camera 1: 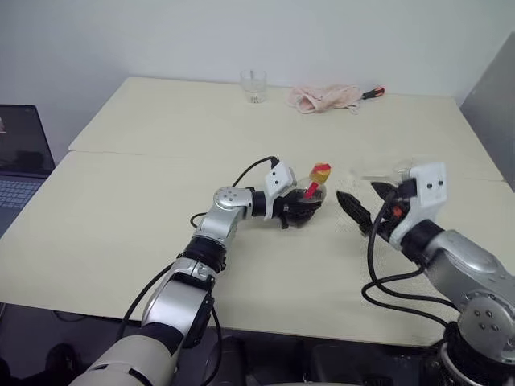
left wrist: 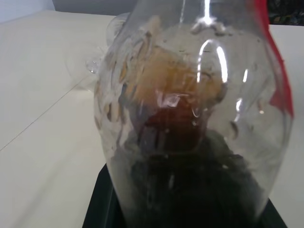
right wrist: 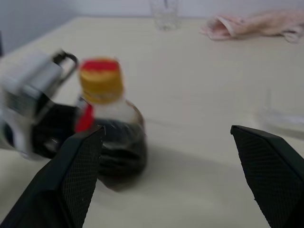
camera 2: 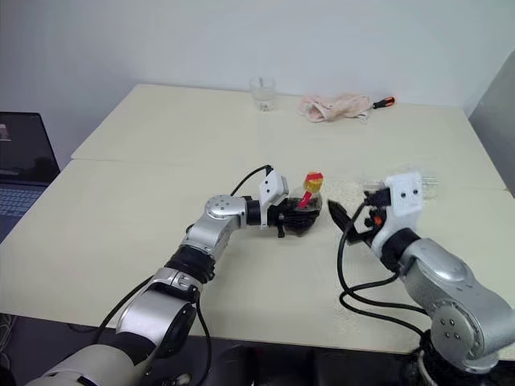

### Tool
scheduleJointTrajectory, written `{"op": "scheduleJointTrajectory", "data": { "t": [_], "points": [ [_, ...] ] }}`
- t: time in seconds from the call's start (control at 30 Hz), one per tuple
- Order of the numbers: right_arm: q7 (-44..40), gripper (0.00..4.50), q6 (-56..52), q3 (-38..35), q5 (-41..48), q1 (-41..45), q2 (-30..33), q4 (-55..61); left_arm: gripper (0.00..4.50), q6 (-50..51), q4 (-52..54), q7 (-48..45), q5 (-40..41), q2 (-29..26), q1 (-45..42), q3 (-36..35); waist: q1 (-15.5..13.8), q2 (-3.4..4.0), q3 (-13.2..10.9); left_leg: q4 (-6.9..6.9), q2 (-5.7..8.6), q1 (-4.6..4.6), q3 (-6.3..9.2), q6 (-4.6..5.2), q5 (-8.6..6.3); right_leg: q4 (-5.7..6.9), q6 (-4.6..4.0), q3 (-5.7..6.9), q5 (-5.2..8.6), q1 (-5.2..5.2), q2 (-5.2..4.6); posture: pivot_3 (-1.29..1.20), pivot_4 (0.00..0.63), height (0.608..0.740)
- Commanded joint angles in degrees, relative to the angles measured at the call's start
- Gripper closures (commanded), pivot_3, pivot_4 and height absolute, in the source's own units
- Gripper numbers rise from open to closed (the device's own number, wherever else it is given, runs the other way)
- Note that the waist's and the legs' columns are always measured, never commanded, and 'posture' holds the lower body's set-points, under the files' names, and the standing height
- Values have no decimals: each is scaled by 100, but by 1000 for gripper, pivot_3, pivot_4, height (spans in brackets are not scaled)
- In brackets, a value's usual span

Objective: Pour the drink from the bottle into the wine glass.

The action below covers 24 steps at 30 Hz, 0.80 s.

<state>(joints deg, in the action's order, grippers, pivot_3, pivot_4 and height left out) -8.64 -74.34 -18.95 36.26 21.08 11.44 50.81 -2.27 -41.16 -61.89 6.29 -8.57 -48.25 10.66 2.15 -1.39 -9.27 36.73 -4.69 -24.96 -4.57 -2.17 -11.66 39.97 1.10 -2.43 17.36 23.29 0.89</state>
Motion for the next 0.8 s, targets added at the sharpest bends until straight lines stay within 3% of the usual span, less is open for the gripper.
{"op": "scheduleJointTrajectory", "data": {
  "t": [0.03, 0.8],
  "points": [
    [377, 0, 70, 123, -10, 425, -252, -108, 3343, -188, 176, 35, 90, 39, -175, -121, -18, 0, 0, 0, 0, 0, 0, 0, 0, 0, 0, 0, 0, 0, 0, 0, 150, 740],
    [983, 0, 663, 717, -94, 1037, -669, -659, 3344, -501, 381, 442, 424, 591, 180, -453, -29, 0, 0, 0, 1, -5, -7, 0, 0, -5, -7, -1, -4, 0, -7, 0, 150, 740]
  ]
}}
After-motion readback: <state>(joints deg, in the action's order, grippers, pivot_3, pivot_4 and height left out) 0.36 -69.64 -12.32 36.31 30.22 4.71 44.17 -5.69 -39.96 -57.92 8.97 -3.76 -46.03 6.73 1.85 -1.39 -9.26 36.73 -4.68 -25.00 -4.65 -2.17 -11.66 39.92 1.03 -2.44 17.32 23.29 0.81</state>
